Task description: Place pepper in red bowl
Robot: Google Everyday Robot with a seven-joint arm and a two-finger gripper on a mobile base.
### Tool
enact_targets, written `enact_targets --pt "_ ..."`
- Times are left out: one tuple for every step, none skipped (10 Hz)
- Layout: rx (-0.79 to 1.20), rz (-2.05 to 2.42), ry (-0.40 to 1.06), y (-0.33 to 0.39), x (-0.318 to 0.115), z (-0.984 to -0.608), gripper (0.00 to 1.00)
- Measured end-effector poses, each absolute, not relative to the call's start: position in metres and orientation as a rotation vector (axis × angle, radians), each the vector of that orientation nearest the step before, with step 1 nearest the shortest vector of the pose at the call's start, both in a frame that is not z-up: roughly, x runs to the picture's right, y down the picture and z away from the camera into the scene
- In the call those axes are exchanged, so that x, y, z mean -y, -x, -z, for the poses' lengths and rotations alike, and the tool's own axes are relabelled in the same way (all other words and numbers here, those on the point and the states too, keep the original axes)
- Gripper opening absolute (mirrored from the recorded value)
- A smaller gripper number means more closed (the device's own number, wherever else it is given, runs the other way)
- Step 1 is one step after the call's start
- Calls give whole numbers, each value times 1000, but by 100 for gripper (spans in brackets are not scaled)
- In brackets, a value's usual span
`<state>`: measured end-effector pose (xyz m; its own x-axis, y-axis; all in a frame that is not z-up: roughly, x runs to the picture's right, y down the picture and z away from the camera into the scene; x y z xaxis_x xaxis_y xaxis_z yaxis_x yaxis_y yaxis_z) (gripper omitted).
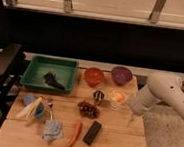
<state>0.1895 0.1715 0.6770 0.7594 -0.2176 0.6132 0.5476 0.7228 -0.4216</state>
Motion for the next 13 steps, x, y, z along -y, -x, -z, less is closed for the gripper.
enact_targets --pt "575 462 631 -188 -174 -674 65" --pt "576 463 632 -187 -174 -674 65" --pt "581 468 631 -187 -173 -674 65" --pt "594 495 639 -185 -176 -674 65" --pt "619 544 632 -179 -180 -673 65" --pt "647 581 618 -170 -184 -673 65" --pt "684 606 590 -155 -190 -673 65" --pt "720 620 555 -135 -194 -674 65" --pt "748 627 512 -110 -198 -675 65" --pt "755 624 464 -87 -202 -674 65" --pt "761 624 405 -62 -205 -671 65" --pt "778 629 356 -41 -206 -669 65" --pt "799 631 325 -26 -208 -668 65"
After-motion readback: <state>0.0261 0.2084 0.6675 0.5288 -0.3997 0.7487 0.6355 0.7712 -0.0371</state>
